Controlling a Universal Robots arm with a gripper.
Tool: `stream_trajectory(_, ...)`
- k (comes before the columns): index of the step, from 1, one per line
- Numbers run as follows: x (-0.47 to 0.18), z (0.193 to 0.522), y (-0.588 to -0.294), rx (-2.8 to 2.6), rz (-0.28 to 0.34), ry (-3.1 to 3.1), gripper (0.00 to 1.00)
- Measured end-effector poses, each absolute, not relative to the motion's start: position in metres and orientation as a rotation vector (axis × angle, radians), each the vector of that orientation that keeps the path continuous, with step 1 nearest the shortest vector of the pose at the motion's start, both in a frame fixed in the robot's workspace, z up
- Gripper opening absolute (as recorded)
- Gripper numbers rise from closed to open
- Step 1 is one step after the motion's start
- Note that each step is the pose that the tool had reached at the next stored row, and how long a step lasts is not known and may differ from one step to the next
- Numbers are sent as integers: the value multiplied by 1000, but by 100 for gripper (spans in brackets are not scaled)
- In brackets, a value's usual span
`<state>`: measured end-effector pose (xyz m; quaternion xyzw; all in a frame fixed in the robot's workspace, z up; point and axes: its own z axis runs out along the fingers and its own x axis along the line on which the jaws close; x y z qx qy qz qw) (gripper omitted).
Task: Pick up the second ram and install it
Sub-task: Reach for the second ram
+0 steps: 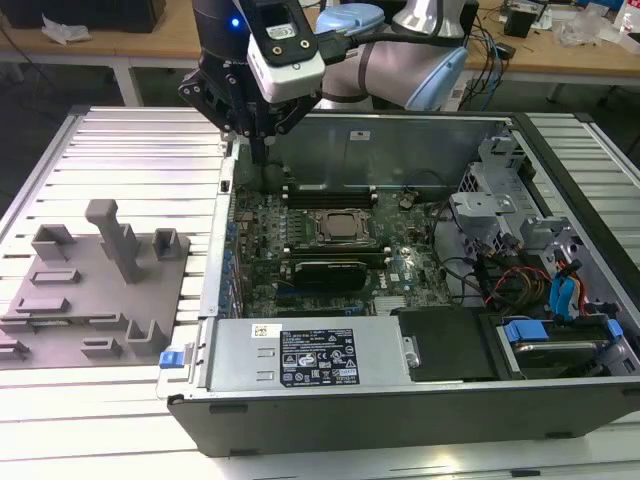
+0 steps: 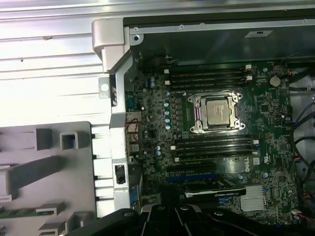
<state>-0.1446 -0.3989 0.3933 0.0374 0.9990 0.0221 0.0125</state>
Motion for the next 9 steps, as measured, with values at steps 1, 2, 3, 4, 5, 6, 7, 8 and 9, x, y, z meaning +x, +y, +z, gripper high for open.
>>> stream_trajectory(1, -148, 393, -399, 117, 69, 3114, 11)
stream_trajectory(2, -151, 393, -399, 117, 69, 3114, 11)
stream_trajectory(3, -152, 393, -399, 117, 69, 3114, 11)
stream_trajectory(4, -154, 393, -399, 117, 69, 3114, 11)
stream_trajectory(5, -156, 393, -399, 117, 69, 3114, 11)
stream_trajectory(6, -157, 393, -399, 117, 69, 3114, 11)
stream_trajectory(7, -158, 393, -399, 117, 69, 3114, 11)
stream_trajectory(8, -158, 393, -399, 117, 69, 3114, 11)
stream_trajectory(9, -160, 393, -399, 117, 69, 3114, 11)
